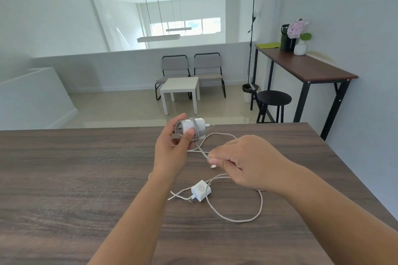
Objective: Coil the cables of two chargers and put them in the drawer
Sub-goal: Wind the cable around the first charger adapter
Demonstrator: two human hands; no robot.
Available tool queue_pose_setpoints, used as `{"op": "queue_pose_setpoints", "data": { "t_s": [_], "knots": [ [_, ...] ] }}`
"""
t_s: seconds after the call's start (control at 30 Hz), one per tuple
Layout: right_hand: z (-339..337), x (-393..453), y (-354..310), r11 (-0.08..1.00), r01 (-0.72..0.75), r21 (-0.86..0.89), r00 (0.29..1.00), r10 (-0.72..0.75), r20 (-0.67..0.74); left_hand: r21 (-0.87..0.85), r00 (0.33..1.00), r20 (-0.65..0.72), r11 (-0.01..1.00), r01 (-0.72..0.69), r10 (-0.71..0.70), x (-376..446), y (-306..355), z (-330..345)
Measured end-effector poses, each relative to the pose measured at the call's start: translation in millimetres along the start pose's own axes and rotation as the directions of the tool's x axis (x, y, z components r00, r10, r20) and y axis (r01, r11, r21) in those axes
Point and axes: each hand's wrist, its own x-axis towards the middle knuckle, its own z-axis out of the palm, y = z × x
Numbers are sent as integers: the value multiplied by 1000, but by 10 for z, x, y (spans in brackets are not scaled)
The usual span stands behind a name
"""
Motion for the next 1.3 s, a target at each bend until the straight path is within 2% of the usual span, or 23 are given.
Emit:
{"op": "queue_pose_setpoints", "data": {
  "t_s": [0.2,0.33,0.43,0.57,0.67,0.77,0.8,0.87,0.9,0.97,1.03,1.07,1.13,1.2,1.3],
  "knots": [
    [-75,17,53,997,66,-49,994,-70,-86,260,994,17,959,-112,112,-1,-27,7],
    [-131,16,116,994,57,-88,993,-66,-97,332,976,82,918,-219,204,-50,-30,3],
    [-252,107,264,996,9,-94,994,-19,-106,356,957,184,893,-277,223,-76,8,-13],
    [-394,278,485,998,-55,-3,981,54,-189,328,919,328,886,-329,220,-123,150,-10],
    [-360,358,583,961,-149,232,967,191,-168,279,901,379,903,-328,210,-162,254,8],
    [-253,383,635,823,-247,511,957,290,-4,193,891,420,942,-274,173,-203,316,14],
    [-197,366,647,726,-278,629,952,298,77,144,882,441,958,-249,163,-224,327,16],
    [-47,318,642,402,-317,859,936,278,215,9,875,459,984,-179,155,-265,347,27],
    [40,293,648,265,-312,912,933,267,242,-62,878,452,988,-142,155,-278,355,36],
    [221,257,646,192,-311,931,918,312,243,-175,898,410,980,-99,163,-267,367,56],
    [386,246,569,214,-358,909,883,395,255,-237,926,335,967,-93,171,-222,396,87],
    [440,236,497,264,-362,894,876,423,229,-247,943,284,964,-102,172,-189,417,107],
    [513,211,359,461,-341,819,891,436,126,-228,975,157,966,-122,160,-102,449,135],
    [528,203,256,676,-326,661,918,393,51,-173,989,44,976,-134,144,-2,441,126],
    [385,187,188,869,-286,405,947,320,-18,-41,990,-30,989,-140,139,95,333,87]
  ]
}}
